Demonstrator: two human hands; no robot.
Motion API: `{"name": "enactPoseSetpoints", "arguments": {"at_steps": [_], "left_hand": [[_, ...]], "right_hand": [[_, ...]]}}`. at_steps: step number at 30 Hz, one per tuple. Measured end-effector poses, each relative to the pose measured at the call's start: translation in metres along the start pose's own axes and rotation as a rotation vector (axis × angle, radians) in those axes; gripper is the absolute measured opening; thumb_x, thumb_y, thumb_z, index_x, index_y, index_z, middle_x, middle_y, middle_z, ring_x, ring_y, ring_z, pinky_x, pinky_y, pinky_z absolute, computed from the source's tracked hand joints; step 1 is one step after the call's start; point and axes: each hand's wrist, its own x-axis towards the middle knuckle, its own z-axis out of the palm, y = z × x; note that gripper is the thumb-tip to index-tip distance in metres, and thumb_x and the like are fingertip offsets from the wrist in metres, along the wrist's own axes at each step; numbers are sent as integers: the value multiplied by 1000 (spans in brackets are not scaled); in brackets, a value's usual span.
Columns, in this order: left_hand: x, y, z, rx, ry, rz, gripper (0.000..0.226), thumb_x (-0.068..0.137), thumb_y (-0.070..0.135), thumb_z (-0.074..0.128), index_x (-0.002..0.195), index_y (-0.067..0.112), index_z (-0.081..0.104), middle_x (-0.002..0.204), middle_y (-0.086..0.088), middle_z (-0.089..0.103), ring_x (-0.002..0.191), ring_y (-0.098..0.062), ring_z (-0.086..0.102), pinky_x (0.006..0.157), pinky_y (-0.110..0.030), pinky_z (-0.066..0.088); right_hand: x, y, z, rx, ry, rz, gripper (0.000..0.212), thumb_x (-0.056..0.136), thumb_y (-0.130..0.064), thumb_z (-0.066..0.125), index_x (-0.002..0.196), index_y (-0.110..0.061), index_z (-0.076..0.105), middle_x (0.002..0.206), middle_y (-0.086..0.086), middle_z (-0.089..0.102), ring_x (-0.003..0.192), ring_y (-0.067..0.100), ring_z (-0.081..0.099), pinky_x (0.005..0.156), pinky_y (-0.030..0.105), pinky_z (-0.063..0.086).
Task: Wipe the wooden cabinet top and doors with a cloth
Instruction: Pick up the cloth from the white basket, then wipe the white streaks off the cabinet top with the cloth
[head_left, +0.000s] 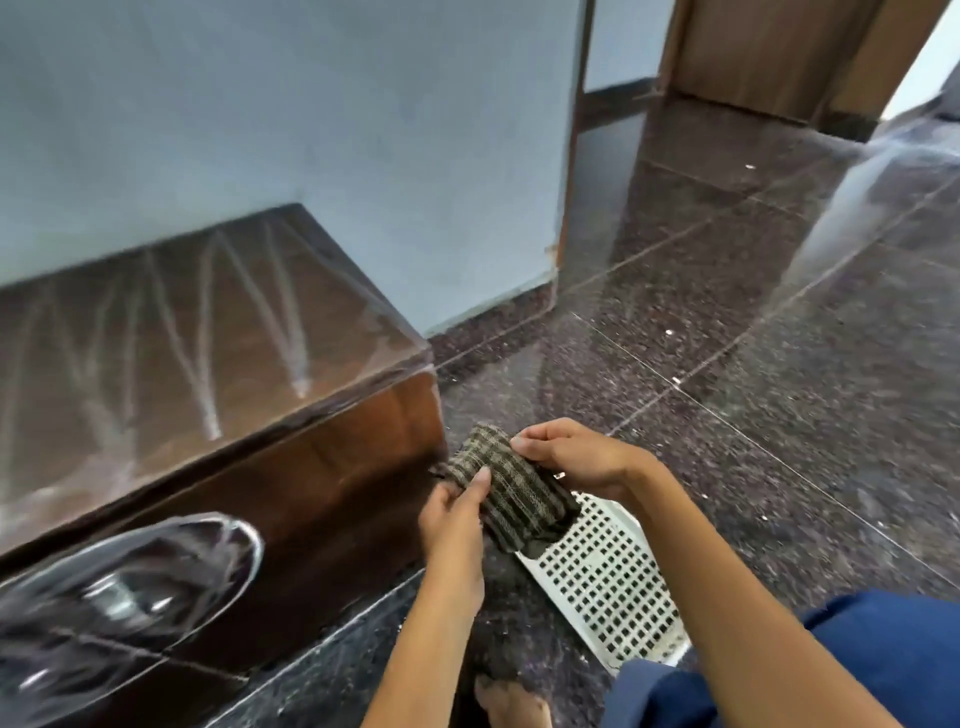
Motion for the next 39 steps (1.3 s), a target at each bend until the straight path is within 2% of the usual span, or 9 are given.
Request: {"name": "enactPoseSetpoints", "arguments": {"at_steps": [5, 12, 16, 21, 26, 29, 32, 36, 39], "left_hand": [[-53, 62, -45, -150, 18, 136, 17, 87, 8, 63, 104, 7, 64, 87, -6, 74, 75, -13, 70, 65, -26, 55], [-119, 131, -117, -176, 133, 380, 24, 86, 14, 65, 109, 6, 64, 101, -8, 73, 100, -23, 67, 95, -44, 49], [-149, 162, -152, -189, 244, 496, 21, 86, 21, 66, 101, 7, 65, 94, -10, 74, 92, -25, 70, 89, -48, 53], [-175, 188, -197, -187, 378, 589, 31, 84, 27, 66, 105, 6, 59, 91, -9, 74, 88, -22, 71, 79, -39, 55], [-188, 199, -249, 59, 526, 590, 24, 92, 29, 59, 93, 6, 64, 84, -9, 74, 89, -28, 69, 87, -45, 53], [-191, 207, -288, 338, 671, 542, 36, 91, 41, 58, 77, 9, 63, 77, -9, 69, 93, -35, 64, 97, -57, 41], [-194, 221, -327, 637, 784, 404, 50, 87, 56, 53, 58, 17, 48, 62, 2, 55, 95, -36, 59, 98, -53, 37], [-203, 240, -383, 968, 924, 272, 34, 81, 64, 56, 83, 30, 62, 86, 17, 63, 98, -14, 58, 93, -40, 31], [-202, 246, -423, 927, 964, 277, 31, 88, 48, 57, 112, 26, 57, 104, 10, 60, 107, -17, 56, 100, -40, 37]], "right_hand": [[-20, -50, 66, 9, -145, -192, 14, 95, -17, 51, 97, -5, 59, 81, 6, 57, 73, 14, 52, 69, 26, 46], [-50, -101, 169, 216, -394, -276, 46, 80, -8, 65, 121, 4, 51, 113, 24, 63, 86, 20, 68, 66, 25, 57], [-62, -119, 229, 267, -471, -346, 57, 63, 3, 77, 116, -2, 56, 106, 17, 68, 90, 26, 68, 74, 34, 57], [-72, -114, 308, 625, -553, -304, 48, 67, -7, 69, 115, -4, 60, 111, 23, 66, 96, 33, 66, 78, 40, 57], [-83, -94, 376, 930, -633, -37, 42, 81, -15, 57, 120, 0, 60, 117, 23, 63, 103, 35, 65, 78, 42, 58], [-82, -92, 402, 978, -688, 88, 41, 86, -25, 52, 112, 4, 66, 117, 23, 64, 104, 35, 64, 81, 44, 55], [-79, -96, 422, 966, -717, 151, 46, 86, -30, 49, 113, 4, 65, 119, 24, 62, 106, 36, 64, 88, 48, 49], [-76, -106, 449, 827, -735, 128, 41, 86, -24, 49, 122, -9, 61, 118, 20, 64, 101, 33, 66, 81, 45, 52], [-72, -117, 468, 602, -599, -22, 34, 91, -20, 49, 124, -15, 58, 116, 12, 67, 106, 29, 64, 92, 44, 49]]}}
